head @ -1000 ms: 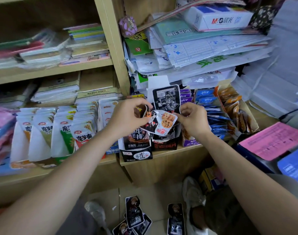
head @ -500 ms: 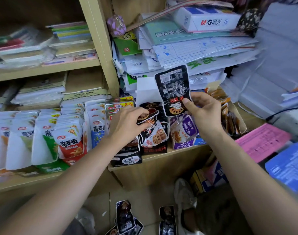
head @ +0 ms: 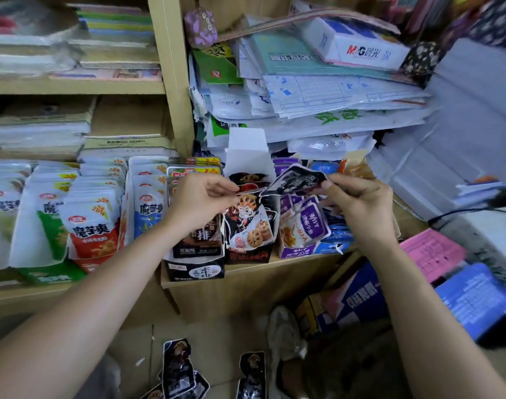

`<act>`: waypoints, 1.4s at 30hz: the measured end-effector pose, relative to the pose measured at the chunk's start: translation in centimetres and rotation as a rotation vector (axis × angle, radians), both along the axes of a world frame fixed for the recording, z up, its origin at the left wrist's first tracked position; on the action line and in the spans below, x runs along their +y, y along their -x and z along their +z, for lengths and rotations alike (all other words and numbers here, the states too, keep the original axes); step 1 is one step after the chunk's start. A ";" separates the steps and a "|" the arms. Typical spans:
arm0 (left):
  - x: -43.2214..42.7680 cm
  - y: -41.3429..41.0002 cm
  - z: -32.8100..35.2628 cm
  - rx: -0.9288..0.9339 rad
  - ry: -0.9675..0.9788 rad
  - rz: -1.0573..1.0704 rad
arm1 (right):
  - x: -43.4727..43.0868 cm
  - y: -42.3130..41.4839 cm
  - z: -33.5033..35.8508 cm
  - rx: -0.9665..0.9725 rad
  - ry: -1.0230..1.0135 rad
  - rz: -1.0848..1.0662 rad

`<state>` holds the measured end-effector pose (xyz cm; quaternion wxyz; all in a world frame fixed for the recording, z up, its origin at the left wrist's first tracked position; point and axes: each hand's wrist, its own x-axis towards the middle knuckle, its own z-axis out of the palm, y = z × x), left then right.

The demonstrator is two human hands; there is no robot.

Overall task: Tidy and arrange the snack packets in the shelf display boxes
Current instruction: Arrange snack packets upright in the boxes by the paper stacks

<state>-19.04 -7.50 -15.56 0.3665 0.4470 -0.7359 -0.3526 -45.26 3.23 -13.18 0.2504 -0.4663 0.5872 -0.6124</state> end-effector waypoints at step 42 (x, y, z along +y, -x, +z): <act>-0.2 -0.3 0.8 0.349 -0.234 -0.012 | -1.1 -3.7 -2.3 0.163 -0.035 0.053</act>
